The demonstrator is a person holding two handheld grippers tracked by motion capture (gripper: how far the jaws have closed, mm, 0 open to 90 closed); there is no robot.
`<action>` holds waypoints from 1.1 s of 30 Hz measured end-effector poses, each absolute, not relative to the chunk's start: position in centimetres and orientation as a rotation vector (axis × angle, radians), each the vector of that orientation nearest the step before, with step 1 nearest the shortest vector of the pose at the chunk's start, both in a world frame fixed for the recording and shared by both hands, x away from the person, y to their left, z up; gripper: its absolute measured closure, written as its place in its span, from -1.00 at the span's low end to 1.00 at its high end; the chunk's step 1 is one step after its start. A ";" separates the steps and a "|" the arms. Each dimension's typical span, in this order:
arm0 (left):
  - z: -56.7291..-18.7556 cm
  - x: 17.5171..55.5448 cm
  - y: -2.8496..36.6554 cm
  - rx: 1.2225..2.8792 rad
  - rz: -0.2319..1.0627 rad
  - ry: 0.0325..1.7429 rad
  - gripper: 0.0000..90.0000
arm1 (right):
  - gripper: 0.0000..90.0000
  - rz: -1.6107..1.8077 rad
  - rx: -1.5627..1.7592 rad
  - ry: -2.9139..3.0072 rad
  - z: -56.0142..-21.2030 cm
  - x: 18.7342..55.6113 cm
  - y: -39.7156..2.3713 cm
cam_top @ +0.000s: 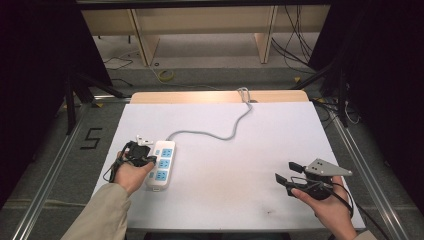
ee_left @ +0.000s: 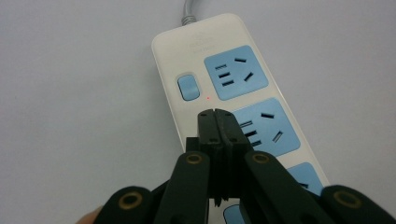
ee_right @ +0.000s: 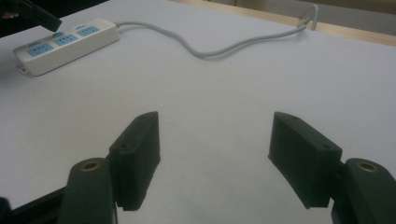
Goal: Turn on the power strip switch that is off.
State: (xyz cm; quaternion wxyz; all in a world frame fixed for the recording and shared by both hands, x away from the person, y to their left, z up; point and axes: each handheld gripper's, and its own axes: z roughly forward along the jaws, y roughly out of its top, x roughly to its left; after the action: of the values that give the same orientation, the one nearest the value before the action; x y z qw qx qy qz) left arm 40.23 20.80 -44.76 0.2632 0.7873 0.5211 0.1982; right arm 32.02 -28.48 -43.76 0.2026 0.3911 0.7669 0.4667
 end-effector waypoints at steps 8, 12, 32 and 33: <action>-45.0 40.3 20.7 2.148 0.527 1.420 1.00 | -0.25 1.301 1.089 2.143 -43.8 32.0 -28.5; -45.0 40.3 20.8 2.151 0.530 1.419 1.00 | -0.25 1.301 1.089 2.145 -43.8 32.0 -28.5; -45.0 40.8 20.5 2.171 0.544 1.427 1.00 | -0.25 1.298 1.089 2.151 -43.8 32.0 -28.4; -44.9 40.8 20.5 2.175 0.542 1.428 1.00 | -0.25 1.300 1.088 2.152 -43.8 32.0 -28.4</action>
State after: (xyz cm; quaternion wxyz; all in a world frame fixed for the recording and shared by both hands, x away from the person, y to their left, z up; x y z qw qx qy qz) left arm 40.79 20.51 -44.93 0.2395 0.7945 0.5217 0.1979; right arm 32.01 -28.41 -43.80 0.1997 0.3893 0.7698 0.4649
